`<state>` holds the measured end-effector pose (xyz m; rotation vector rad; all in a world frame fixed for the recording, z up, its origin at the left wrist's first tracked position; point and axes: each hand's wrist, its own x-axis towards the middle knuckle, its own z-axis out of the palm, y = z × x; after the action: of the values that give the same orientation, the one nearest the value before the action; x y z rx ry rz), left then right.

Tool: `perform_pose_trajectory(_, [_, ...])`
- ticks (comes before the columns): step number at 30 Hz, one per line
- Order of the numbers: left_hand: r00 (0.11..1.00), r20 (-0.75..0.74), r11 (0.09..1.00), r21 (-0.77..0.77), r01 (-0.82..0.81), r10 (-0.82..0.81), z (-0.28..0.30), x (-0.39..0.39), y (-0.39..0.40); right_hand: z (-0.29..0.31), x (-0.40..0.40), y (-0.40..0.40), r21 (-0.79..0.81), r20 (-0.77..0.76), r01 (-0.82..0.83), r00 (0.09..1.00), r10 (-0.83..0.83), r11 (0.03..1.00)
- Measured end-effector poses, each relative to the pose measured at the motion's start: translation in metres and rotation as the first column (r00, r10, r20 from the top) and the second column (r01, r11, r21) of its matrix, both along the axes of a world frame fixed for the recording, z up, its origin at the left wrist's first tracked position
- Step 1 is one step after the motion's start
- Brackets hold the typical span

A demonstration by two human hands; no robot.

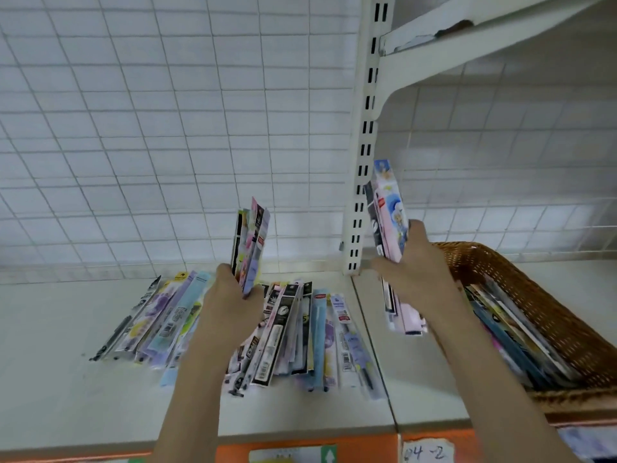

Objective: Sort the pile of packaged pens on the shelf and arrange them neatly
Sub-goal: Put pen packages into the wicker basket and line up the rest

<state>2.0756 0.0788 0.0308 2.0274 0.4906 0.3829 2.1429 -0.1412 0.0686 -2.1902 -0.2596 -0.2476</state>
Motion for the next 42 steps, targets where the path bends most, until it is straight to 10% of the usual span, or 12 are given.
perform_pose_trajectory(20, [0.997, 0.065, 0.991, -0.122, 0.050, -0.042, -0.006, -0.008, -0.124, -0.024, -0.001, -0.145, -0.259, -0.307, 0.088, 0.937, -0.168, 0.962])
perform_pose_trajectory(32, [1.000, 0.025, 0.996, -0.084, -0.001, 0.003, 0.002, -0.013, -0.141, -0.049, 0.008, -0.156, -0.571, -0.235, 0.019, 0.954, -0.185, 0.821])
perform_pose_trajectory(42, [0.973, 0.042, 0.970, -0.085, 0.228, -0.225, 0.043, 0.013, -0.194, -0.041, 0.015, -0.220, -0.256, -0.032, 0.190, 0.978, -0.205, 0.948])
